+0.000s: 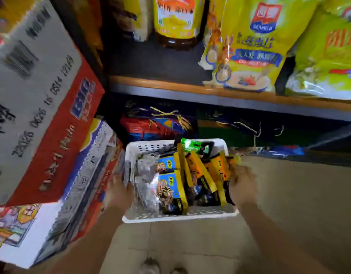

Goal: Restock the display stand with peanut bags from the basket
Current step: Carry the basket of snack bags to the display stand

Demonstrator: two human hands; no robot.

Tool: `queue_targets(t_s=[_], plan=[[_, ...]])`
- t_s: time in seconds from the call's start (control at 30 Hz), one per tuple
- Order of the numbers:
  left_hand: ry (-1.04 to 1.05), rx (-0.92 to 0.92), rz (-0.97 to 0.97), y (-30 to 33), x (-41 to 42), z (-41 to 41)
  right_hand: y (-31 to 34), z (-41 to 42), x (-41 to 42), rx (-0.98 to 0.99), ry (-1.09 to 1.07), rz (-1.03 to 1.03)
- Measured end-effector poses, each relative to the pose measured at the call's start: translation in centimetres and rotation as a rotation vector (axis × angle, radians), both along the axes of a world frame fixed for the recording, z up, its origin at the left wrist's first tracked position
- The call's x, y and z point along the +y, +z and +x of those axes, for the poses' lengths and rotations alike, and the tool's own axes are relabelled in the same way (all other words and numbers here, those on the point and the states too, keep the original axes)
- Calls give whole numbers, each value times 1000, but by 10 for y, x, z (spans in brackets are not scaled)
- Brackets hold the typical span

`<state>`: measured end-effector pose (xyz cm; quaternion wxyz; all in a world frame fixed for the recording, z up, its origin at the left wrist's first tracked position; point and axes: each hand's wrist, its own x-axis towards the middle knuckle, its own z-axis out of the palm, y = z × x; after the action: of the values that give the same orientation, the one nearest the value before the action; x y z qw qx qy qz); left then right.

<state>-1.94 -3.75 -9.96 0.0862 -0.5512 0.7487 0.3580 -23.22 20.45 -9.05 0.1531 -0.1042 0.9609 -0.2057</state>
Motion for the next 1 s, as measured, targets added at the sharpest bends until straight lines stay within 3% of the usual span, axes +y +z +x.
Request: queue_targets(t_s=[0.17, 0.33, 0.6, 0.77, 0.83, 0.9, 1.0], plan=[[49, 36, -68, -32, -6, -8, -11, -18, -4, -215, -296, -193], [201, 65, 32, -38, -15, -16, -3, -22, -10, -657, -406, -416], [173, -33, -7, -50, -21, -24, -25, -13, -32, -403, -211, -19], [159, -9, 12, -51, -19, -25, -30, -18, -19, -346, -189, 63], [170, 40, -4, -52, -16, -20, -31, -11, -18, -301, -246, -28], [201, 80, 4, -56, -16, -15, -26, -9, -20, -368, -436, -198], [224, 83, 64, -67, -22, -7, -11, -17, -8, -788, -730, -540]])
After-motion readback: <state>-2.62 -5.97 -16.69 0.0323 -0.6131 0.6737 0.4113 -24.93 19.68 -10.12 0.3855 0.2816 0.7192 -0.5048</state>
